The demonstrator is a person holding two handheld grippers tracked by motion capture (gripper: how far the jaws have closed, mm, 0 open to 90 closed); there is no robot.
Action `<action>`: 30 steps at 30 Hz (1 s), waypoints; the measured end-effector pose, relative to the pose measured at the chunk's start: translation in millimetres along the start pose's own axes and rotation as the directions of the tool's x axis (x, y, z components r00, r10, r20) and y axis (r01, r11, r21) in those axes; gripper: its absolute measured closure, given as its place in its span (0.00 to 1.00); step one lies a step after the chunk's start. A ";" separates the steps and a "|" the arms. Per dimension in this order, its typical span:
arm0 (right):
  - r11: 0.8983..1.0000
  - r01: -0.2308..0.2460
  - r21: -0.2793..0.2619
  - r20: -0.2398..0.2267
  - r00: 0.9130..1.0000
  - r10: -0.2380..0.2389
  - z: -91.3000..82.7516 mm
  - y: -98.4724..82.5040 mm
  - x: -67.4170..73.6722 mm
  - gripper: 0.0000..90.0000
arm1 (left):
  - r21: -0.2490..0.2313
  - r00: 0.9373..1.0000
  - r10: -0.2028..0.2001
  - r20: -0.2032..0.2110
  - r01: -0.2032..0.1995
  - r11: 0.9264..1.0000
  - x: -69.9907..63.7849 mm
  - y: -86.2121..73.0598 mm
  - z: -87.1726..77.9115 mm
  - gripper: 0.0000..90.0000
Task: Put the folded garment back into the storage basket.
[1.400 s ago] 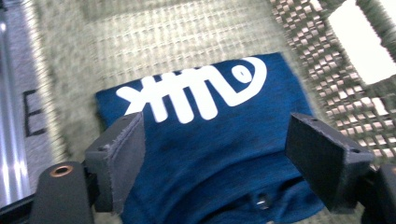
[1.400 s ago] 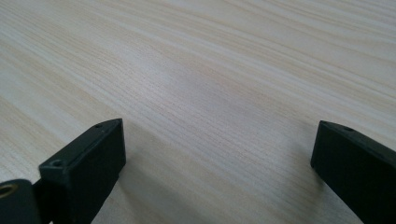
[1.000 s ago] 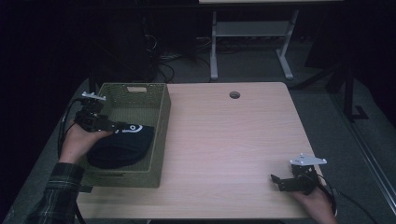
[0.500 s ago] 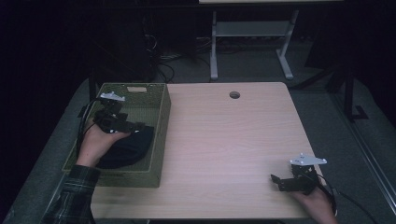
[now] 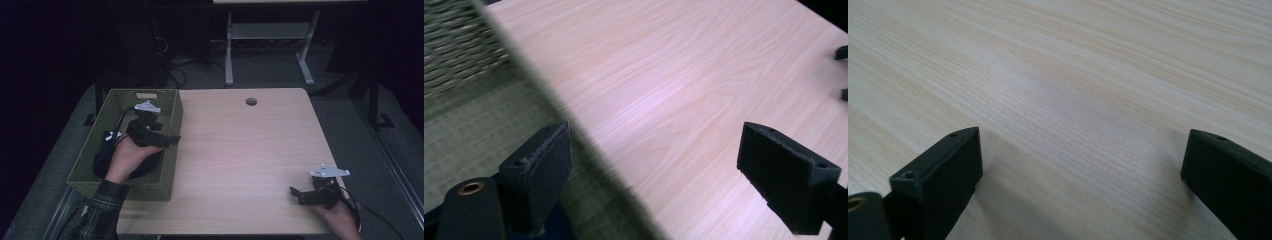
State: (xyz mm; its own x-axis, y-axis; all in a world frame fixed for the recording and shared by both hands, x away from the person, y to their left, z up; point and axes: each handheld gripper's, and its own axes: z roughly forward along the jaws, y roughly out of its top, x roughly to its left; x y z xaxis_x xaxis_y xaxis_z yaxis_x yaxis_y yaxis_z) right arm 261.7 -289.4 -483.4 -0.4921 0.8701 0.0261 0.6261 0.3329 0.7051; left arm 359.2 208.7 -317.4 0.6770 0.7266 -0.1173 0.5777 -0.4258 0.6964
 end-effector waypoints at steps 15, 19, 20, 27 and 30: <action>1.000 0.000 0.000 0.000 1.000 0.000 0.0 0.0 0.0 0.03 | -0.009 0.989 0.093 0.114 -0.092 0.996 -56.0 5.1 48.8 0.16; 1.000 0.001 0.000 0.000 1.000 -0.001 0.0 0.0 -0.1 0.03 | -0.019 0.985 0.111 0.130 -0.109 0.994 -67.1 3.3 60.4 0.16; 1.000 0.001 0.000 0.000 1.000 -0.001 0.0 0.0 -0.1 0.03 | -0.022 0.984 0.119 0.134 -0.117 0.993 -70.4 2.4 63.3 0.16; 1.000 0.000 0.000 0.000 1.000 0.000 0.0 0.0 0.0 0.03 | -0.035 0.979 0.139 0.147 -0.135 0.990 -88.1 -6.0 80.3 0.16; 1.000 0.000 0.000 0.000 1.000 0.000 0.0 0.0 0.0 0.03 | -0.025 0.976 0.154 0.156 -0.152 0.988 -92.4 -11.0 87.4 0.16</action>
State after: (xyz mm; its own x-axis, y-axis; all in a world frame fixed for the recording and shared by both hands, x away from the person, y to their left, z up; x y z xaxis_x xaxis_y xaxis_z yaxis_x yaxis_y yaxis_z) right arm 261.7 -289.4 -483.3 -0.4921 0.8702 0.0260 0.6262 0.3330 0.7050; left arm 330.2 99.1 -376.1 0.8207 0.5592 -0.1172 0.4561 -0.5178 0.7238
